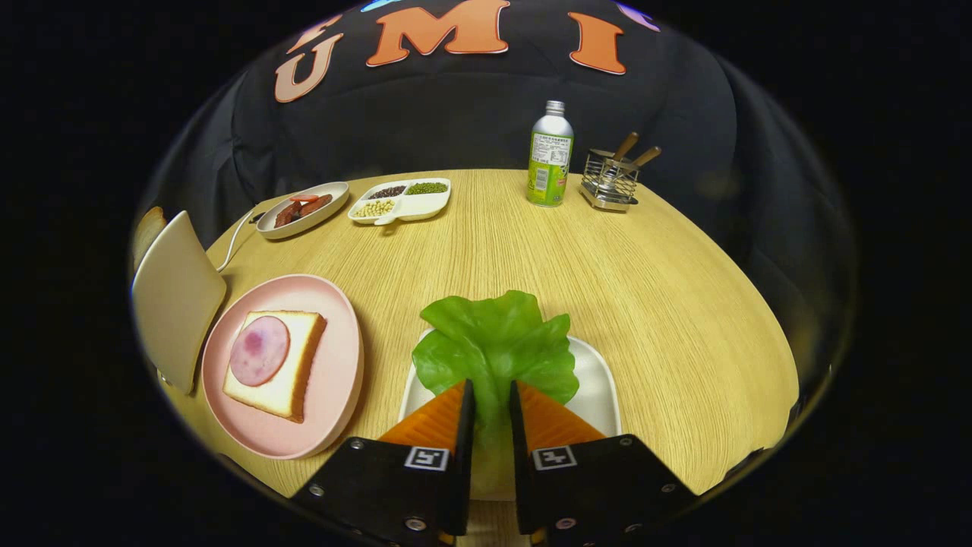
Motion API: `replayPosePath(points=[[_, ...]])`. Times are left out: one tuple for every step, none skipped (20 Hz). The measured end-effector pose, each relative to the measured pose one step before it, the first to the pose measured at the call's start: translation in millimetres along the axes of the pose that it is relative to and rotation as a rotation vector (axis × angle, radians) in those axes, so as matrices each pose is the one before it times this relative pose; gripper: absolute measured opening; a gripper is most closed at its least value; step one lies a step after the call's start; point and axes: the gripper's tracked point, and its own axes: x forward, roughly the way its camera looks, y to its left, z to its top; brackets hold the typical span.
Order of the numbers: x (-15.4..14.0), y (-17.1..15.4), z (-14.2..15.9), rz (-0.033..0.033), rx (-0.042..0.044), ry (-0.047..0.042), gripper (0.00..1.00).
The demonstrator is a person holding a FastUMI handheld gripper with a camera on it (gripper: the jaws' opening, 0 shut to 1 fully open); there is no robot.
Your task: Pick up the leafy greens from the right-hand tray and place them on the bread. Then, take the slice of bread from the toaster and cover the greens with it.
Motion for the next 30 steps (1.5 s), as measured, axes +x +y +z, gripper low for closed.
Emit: replayPosePath(points=[[0.64, -1.75, 0.79, -0.00510, -0.00092, 0.00392, 0.22], [-1.39, -2.52, -0.85, -0.00663, -0.00303, 0.00330, 0.14], [0.02, -1.34, 0.07, -0.00357, 0.00042, 0.00302, 0.10], [-0.89, 0.56, 0.79, -0.00268, 0.00292, 0.00272, 0.03], [-1.86, -1.13, 1.61, -0.00533, 0.00140, -0.00152, 0.03], [-2.55, -0.84, 1.63, -0.00434, 0.00063, -0.00437, 0.02], [-2.59, 0.34, 2.94, -0.00203, 0.00096, -0.00529, 0.01], [-3.75, -0.52, 2.11, -0.00025, 0.00301, -0.00610, 0.01], [-3.21, 0.46, 2.50, -0.00136, 0.00297, -0.00600, 0.01], [-3.19, 0.71, 3.66, 0.00063, 0.00444, -0.00616, 0.01], [-4.31, 0.21, 3.74, -0.00016, 0.00458, -0.01090, 0.01], [-3.88, 2.23, 4.70, 0.00502, 0.00483, -0.00945, 0.01], [-4.55, 2.55, 3.08, 0.00401, 0.00222, -0.00760, 0.01], [-3.88, 2.19, 4.63, 0.00200, -0.00294, -0.00940, 0.01], [-3.95, 2.59, 4.35, 0.00218, -0.00689, -0.01153, 0.01], [-4.40, 2.81, 5.15, -0.00053, -0.00895, -0.01499, 0.01], [-3.20, 5.75, 4.70, 0.00903, -0.00941, -0.01118, 0.01], [-3.88, 5.35, 3.78, 0.00720, -0.00839, -0.00858, 0.01], [-3.39, 6.33, 3.30, 0.00869, -0.00999, -0.00712, 0.01], [-2.07, 6.28, 4.67, 0.01099, -0.00984, -0.00961, 0.01], [-1.12, 6.26, 2.41, 0.00668, -0.01101, -0.00453, 0.01], [-1.56, 6.35, 1.85, 0.00863, -0.01033, -0.00035, 0.01], [-1.42, 7.86, 1.71, 0.01053, -0.00592, -0.00201, 0.01], [-1.39, 8.30, 2.01, 0.01296, -0.00312, -0.00208, 0.01], [0.73, 7.94, 2.12, 0.01405, -0.00461, -0.00451, 0.01], [-0.65, 9.21, 1.32, 0.01450, -0.00522, -0.00254, 0.01], [0.26, 9.40, 0.09, 0.01552, -0.00540, -0.00021, 0.01], [0.67, 9.60, -0.53, 0.01604, -0.00434, 0.00249, 0.01], [0.14, 9.55, 0.07, 0.01424, -0.00385, 0.00239, 0.01], [-0.05, 9.77, -1.08, 0.01434, -0.00590, 0.00184, 0.01]])
